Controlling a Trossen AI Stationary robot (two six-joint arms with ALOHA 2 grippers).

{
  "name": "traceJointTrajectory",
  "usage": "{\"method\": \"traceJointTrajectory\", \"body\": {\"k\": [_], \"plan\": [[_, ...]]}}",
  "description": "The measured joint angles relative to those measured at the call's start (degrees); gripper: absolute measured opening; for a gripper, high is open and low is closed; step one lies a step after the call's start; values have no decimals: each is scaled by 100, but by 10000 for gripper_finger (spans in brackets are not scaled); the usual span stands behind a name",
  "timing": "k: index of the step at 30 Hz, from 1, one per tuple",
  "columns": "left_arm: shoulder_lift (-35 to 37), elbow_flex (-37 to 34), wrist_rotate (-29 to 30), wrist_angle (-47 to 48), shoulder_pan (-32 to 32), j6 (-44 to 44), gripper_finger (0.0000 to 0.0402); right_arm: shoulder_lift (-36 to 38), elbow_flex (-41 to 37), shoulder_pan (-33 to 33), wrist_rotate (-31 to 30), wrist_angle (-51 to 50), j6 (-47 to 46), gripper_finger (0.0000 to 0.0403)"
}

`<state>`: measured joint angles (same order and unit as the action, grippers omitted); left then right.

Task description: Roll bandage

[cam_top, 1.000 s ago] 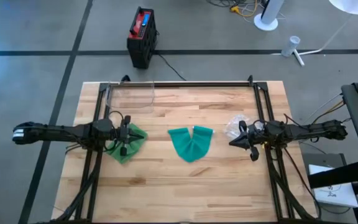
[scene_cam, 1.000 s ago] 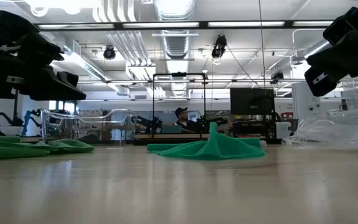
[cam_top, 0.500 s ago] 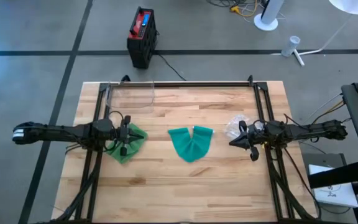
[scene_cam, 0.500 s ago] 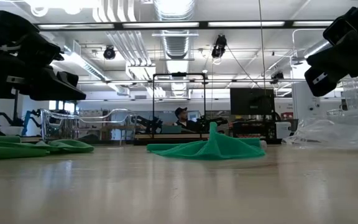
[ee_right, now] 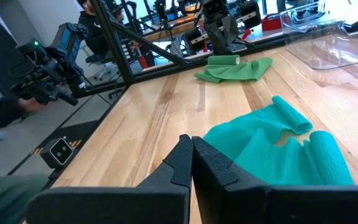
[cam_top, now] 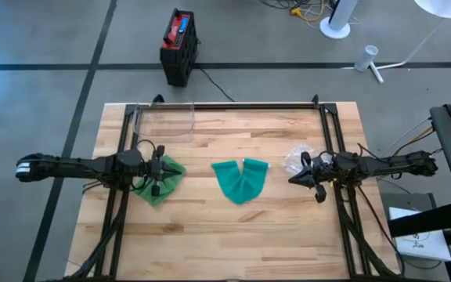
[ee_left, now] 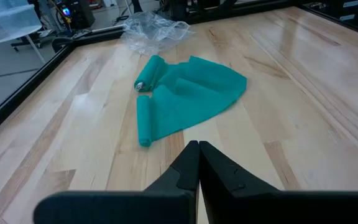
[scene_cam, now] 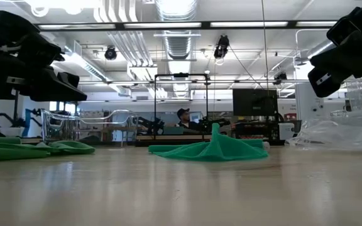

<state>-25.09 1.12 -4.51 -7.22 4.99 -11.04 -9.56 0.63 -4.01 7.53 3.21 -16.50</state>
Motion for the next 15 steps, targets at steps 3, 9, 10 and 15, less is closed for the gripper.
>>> {"method": "traceJointTrajectory", "body": {"k": [3,9,10,15], "plan": [[0,1,-1,0,1,-6,0,0,1,2,-2,1,-1,2],[-2,-4,-41,-984,-15,1710,0,0,1,1,-1,1,1,2],[-2,-4,68,-1287,-10,2556,0,0,-1,0,-2,1,0,2],[0,-1,1349,-2449,-4,5578,0,0,1,2,-2,1,1,2]]}}
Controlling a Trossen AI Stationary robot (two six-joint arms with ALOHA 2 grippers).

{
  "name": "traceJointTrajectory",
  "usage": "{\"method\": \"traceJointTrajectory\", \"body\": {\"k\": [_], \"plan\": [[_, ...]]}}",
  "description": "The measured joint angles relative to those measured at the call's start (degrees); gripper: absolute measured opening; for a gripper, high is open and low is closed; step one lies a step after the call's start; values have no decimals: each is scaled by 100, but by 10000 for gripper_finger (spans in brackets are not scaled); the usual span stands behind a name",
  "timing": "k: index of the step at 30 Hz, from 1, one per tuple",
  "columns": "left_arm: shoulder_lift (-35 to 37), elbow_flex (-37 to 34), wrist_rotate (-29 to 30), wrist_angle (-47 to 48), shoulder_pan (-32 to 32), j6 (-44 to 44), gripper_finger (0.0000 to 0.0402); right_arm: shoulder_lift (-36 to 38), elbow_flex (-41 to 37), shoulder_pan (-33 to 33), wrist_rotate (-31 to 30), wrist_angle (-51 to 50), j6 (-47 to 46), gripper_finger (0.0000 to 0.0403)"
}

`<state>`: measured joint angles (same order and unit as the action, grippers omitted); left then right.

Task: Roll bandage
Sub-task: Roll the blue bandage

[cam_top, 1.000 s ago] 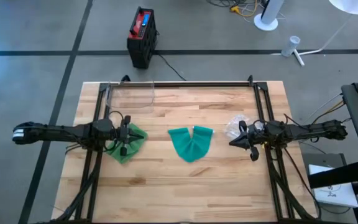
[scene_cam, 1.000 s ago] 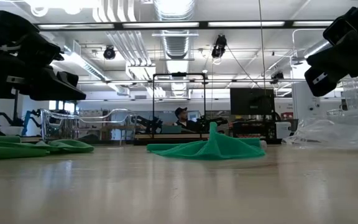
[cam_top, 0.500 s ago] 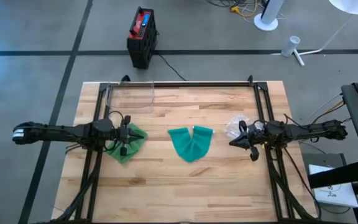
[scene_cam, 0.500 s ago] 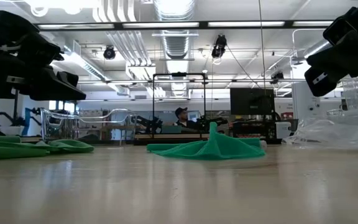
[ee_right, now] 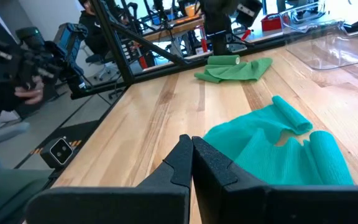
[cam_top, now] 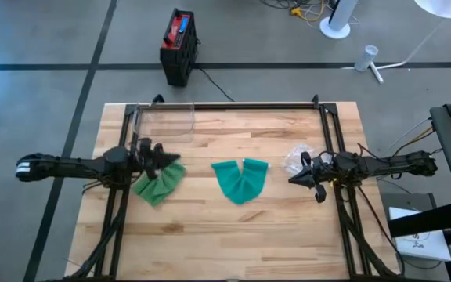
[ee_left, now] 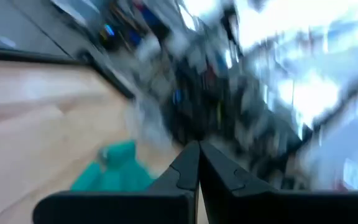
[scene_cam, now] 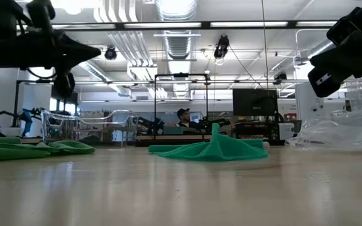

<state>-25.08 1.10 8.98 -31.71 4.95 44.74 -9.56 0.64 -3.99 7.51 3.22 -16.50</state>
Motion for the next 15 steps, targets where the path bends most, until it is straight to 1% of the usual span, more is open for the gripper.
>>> {"method": "traceJointTrajectory", "body": {"k": [3,4,5,10,15], "plan": [[-4,0,1544,-259,3,-388,0,0,0,-2,1,-1,1,2],[-16,0,1890,-258,9,-381,0,1,-1,-1,0,-1,-1,2],[-51,0,2049,-291,7,-318,0,0,-2,0,0,0,-2,2],[-434,0,2157,-709,-4,-377,0,0,0,-2,0,-1,-1,2],[-1214,0,2133,-1065,-43,-151,0,0,0,0,0,-2,1,2]]}}
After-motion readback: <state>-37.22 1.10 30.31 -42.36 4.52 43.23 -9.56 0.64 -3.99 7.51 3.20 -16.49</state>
